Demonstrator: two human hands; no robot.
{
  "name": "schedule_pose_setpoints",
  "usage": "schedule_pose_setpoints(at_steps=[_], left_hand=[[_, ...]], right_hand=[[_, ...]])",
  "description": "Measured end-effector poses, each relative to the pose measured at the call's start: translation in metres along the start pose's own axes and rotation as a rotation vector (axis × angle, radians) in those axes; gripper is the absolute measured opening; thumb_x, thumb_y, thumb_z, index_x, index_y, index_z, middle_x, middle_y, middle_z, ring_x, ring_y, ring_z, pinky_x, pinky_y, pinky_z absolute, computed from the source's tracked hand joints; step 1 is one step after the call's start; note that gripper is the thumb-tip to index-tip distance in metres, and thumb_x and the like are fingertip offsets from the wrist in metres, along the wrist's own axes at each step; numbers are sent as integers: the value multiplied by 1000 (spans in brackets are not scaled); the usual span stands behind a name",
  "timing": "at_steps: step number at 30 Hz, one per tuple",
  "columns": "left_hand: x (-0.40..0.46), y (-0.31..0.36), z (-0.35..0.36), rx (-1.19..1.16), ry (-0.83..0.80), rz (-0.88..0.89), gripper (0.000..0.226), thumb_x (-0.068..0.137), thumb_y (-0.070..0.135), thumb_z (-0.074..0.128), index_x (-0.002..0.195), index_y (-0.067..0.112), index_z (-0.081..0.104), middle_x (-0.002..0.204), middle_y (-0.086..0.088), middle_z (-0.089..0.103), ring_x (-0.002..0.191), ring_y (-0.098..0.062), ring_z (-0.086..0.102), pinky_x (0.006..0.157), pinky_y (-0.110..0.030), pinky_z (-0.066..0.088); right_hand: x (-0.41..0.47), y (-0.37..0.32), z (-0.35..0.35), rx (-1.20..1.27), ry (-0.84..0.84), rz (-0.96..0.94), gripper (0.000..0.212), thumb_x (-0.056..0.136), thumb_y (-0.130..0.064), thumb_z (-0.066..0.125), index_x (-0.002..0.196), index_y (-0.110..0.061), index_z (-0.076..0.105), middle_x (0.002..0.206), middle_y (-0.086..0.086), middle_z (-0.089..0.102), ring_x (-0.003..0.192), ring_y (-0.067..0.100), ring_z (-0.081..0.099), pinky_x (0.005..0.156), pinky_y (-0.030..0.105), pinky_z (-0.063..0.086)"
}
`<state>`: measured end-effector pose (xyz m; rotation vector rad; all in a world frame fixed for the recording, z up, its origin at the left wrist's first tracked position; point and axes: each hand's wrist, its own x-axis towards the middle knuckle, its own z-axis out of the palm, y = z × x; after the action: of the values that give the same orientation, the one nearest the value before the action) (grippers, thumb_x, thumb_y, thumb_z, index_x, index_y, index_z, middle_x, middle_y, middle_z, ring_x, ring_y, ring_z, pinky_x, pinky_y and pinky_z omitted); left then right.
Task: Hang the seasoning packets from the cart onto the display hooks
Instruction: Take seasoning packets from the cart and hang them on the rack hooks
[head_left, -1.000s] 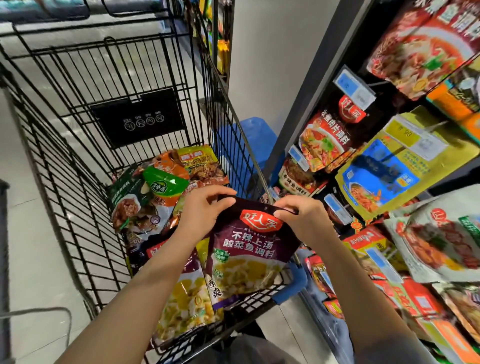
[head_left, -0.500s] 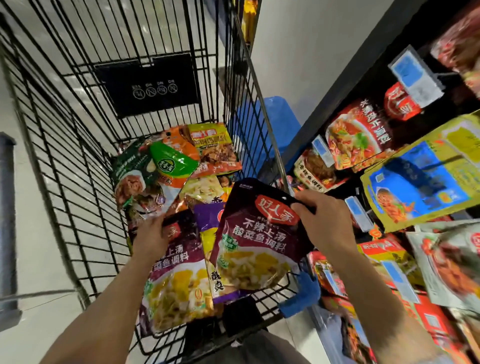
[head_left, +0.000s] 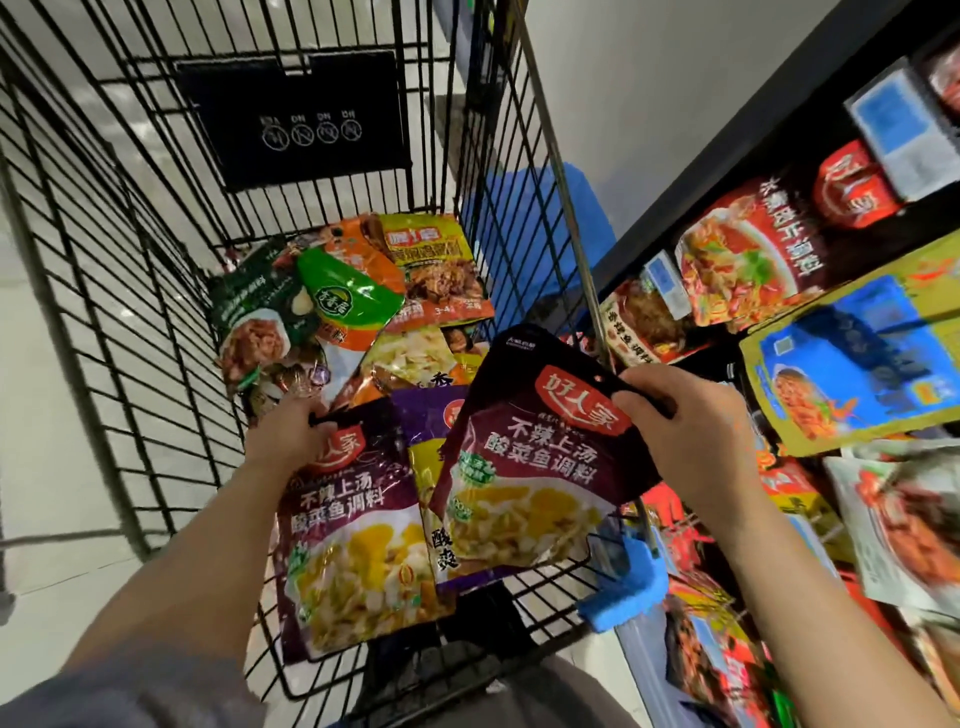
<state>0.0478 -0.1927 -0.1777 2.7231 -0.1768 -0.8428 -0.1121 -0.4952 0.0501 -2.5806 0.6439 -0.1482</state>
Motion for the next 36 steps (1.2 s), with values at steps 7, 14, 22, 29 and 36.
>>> schedule_pose_setpoints(at_steps=[7, 14, 22, 29, 36], left_hand=[[-13, 2, -13, 43, -27, -10, 33, 78, 22, 75, 110, 16, 68, 106, -14, 67, 98, -32, 63, 81, -40, 52], [-39, 6, -7, 46, 107, 27, 26, 85, 17, 64, 111, 18, 70, 104, -15, 68, 100, -35, 62, 79, -38, 48], [-107, 37, 11, -1, 265, 306, 24, 77, 8, 71, 94, 25, 76, 85, -7, 72, 80, -31, 67, 59, -36, 52], [-115, 24, 19, -115, 211, 288, 32, 79, 3, 64, 108, 12, 71, 103, -12, 70, 94, -33, 65, 76, -36, 51], [-82, 30, 11, -3, 307, 148, 18, 93, 21, 56, 97, 12, 71, 91, -12, 71, 83, -33, 65, 65, -36, 47]], right_hand=[[-9, -5, 6, 1, 14, 17, 8, 84, -9, 68, 90, -12, 72, 69, -14, 57, 64, 10, 56, 60, 13, 36], [-21, -14, 14, 26, 3, 90, 13, 88, -15, 65, 97, -11, 73, 68, -5, 62, 62, 14, 58, 59, 21, 43], [-30, -13, 20, 54, 40, 137, 19, 89, -17, 63, 105, -11, 71, 73, -9, 59, 63, 8, 55, 58, 18, 42], [-38, -4, 20, 48, 62, 138, 18, 89, -18, 64, 104, -12, 72, 77, -6, 63, 71, 16, 60, 66, 29, 47], [-46, -1, 21, 88, 43, 135, 15, 88, -18, 64, 101, -16, 72, 89, -6, 70, 76, 12, 61, 70, 29, 49]])
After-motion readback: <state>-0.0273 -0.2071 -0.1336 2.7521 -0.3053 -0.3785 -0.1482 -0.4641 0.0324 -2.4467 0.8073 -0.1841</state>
